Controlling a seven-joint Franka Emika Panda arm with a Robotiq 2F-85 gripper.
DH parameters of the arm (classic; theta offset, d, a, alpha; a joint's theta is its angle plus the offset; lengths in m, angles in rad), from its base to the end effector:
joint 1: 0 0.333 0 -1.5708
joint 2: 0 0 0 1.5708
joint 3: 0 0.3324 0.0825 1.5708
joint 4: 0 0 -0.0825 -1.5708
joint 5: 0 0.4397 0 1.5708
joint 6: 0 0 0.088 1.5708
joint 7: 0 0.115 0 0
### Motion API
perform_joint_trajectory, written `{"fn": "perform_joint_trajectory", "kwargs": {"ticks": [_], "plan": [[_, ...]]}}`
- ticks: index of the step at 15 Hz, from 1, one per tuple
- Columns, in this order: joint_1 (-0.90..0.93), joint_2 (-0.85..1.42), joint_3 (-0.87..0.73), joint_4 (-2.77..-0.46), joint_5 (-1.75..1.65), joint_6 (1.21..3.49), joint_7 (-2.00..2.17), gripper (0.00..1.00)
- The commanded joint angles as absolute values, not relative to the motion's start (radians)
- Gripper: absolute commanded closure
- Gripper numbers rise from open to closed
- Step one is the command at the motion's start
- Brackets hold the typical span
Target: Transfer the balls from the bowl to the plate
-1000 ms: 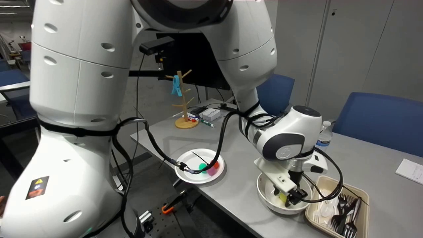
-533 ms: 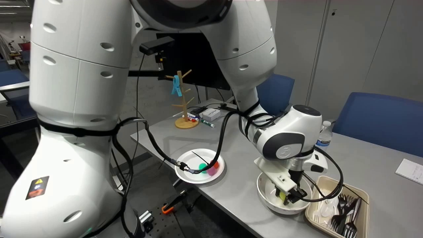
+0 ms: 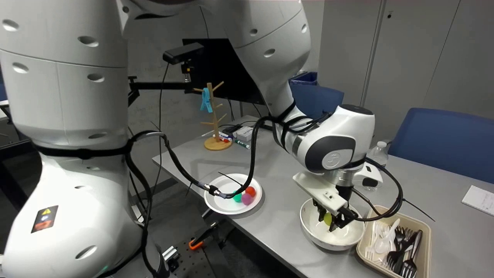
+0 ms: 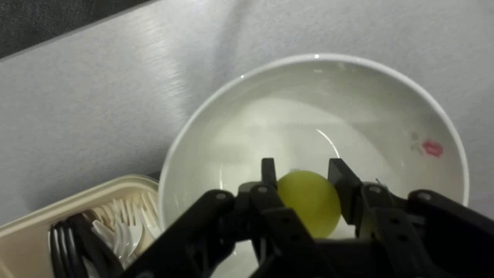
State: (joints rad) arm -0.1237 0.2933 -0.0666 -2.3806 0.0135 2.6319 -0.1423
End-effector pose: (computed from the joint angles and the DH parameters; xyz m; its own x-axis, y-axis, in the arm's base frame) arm 0.5202 -0.1025 0.1538 0.9974 -0.0576 -0.0426 -0.0573 -0.9983 0.0072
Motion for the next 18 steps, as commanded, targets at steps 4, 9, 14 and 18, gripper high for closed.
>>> {"fn": "perform_joint_trajectory", "kwargs": {"ticks": [4,9,14,18], "plan": [[-0.094,0.072,-0.039,-2.497,-0.001,2.48,-0.182,0.86],[-0.044,-0.017,0.018,-2.563,0.098,2.406,-0.263,0.86],[0.028,-0.061,0.061,-2.627,0.269,2.394,-0.348,0.86],[0.083,-0.054,0.088,-2.678,0.404,2.417,-0.419,0.86]]}}
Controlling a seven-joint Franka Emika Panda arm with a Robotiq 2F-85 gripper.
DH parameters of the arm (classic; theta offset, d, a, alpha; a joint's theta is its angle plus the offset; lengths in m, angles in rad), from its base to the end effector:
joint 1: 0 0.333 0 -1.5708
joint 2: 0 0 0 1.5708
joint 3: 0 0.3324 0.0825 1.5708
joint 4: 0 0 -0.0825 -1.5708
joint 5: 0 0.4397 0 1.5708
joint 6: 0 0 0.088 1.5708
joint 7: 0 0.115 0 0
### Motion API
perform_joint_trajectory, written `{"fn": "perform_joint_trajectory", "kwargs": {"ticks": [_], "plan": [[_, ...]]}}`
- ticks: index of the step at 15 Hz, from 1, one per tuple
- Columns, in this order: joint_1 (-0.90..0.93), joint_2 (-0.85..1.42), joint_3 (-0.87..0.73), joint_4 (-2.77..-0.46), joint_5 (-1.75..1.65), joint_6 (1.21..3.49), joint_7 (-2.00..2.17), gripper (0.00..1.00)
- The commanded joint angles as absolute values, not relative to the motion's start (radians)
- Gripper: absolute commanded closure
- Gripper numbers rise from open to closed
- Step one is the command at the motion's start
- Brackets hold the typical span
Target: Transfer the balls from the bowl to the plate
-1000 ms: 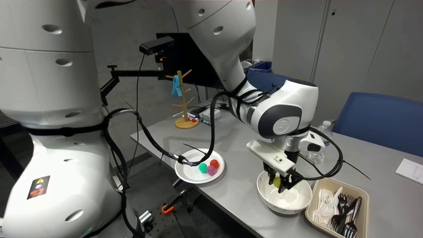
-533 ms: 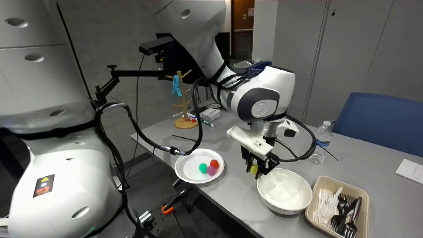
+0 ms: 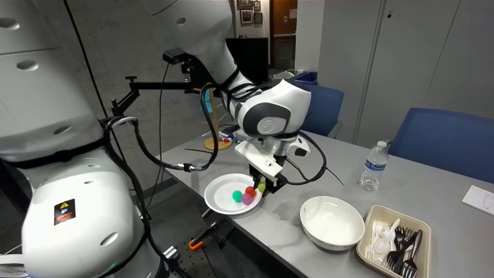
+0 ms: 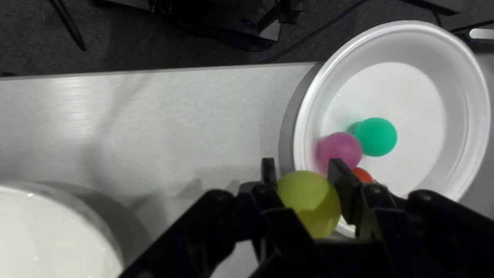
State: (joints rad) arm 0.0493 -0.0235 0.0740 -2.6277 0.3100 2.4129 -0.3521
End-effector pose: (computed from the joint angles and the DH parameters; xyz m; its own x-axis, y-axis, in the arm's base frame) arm 0.4319 0.0566 0.2024 0.9617 0.2346 -0.1420 0.2010 -0.9553 -0.2168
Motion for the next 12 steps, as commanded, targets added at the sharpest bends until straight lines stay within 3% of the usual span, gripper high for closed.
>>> {"fn": "perform_joint_trajectory", "kwargs": {"ticks": [1,11,12], "plan": [[0.096,-0.044,0.096,-2.687,0.432,2.421,-0.432,0.86],[0.165,0.019,0.162,-2.73,0.786,2.52,-0.59,0.86],[0.165,0.028,0.165,-2.726,0.809,2.524,-0.604,0.82]]}}
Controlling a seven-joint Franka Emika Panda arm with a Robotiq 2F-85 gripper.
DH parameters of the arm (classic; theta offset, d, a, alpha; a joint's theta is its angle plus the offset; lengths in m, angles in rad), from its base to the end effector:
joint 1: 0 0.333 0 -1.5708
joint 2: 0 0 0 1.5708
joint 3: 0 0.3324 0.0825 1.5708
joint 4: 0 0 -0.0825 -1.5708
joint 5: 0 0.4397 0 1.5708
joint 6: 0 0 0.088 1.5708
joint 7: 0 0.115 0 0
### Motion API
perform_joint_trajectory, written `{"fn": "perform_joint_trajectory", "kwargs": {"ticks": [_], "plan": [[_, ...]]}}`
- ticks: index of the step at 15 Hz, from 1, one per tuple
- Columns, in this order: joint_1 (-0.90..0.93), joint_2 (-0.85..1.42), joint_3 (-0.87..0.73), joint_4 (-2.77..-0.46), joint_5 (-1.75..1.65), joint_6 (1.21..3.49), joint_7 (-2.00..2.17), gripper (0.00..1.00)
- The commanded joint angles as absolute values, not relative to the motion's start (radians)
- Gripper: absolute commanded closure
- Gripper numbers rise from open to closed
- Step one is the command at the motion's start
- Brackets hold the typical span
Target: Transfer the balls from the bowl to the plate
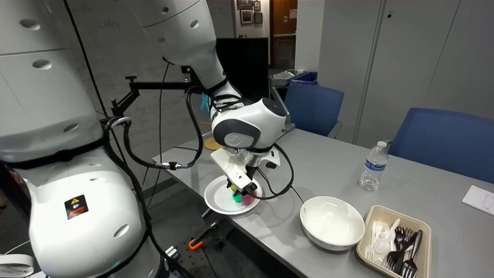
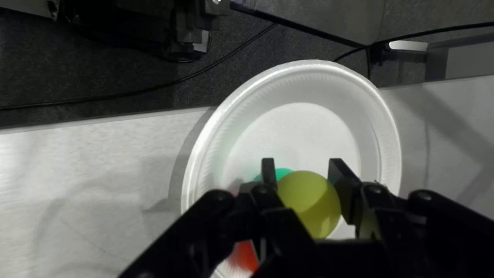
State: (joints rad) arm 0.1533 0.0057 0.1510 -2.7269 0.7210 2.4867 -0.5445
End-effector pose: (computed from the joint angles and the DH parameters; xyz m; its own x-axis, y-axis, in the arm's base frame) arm 0.3743 0.1179 0.1614 0.9607 0.2402 -0.1394 0.1692 -0.9042 -0.3921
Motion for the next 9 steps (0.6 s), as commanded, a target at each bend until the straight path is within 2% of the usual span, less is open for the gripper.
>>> {"fn": "perform_joint_trajectory", "kwargs": {"ticks": [1,2,6,7,9], "plan": [[0.164,0.035,0.169,-2.723,0.823,2.528,-0.612,0.36],[0.162,0.041,0.171,-2.722,0.833,2.528,-0.621,0.35],[0.155,0.048,0.173,-2.724,0.854,2.54,-0.653,0.06],[0.154,0.043,0.172,-2.725,0.856,2.544,-0.66,0.01],[0.151,0.029,0.169,-2.729,0.853,2.551,-0.668,0.0]]}}
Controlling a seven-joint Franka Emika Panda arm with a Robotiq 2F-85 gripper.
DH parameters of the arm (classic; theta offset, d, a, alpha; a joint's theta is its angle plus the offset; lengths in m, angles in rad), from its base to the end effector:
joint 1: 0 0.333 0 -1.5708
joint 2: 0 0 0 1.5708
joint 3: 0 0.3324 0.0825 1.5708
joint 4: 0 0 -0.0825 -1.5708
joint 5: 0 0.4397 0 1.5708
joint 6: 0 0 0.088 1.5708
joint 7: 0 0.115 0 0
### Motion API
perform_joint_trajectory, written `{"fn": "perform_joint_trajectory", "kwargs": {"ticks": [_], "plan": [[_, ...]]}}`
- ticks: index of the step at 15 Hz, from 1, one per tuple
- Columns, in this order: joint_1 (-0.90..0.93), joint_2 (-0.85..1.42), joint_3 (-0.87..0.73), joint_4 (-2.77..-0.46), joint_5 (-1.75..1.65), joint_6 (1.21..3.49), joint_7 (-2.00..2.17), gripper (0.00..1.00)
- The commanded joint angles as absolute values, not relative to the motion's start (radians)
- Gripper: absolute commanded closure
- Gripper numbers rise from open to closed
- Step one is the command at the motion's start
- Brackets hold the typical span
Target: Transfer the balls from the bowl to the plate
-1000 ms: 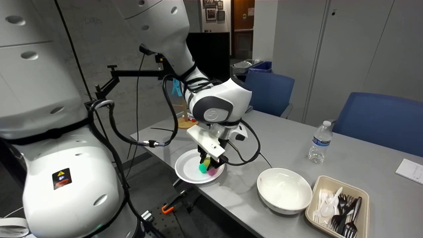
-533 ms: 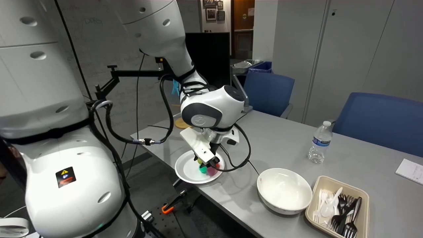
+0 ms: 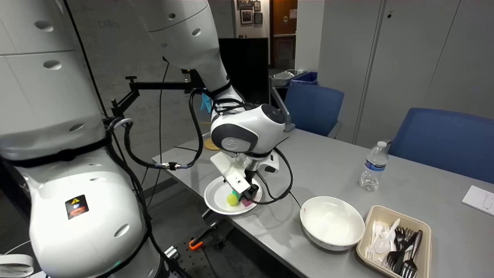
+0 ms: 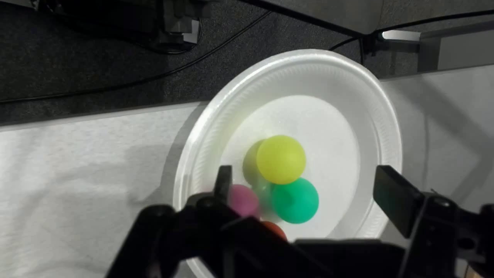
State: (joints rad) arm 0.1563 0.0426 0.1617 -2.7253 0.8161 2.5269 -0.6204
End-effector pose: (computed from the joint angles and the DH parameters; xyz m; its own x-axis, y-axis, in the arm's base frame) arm 0.3717 0.1194 0.1492 0.9666 0.2284 -0.1161 0.1615 -0.8949 -0.4160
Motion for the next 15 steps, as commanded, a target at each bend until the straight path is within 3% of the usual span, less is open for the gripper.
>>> {"fn": "perform_joint_trajectory", "kwargs": {"ticks": [1,15], "plan": [[0.149,0.015,0.167,-2.732,0.852,2.562,-0.674,0.0],[0.106,-0.311,0.054,-2.743,0.327,2.509,-0.367,0.0]]}}
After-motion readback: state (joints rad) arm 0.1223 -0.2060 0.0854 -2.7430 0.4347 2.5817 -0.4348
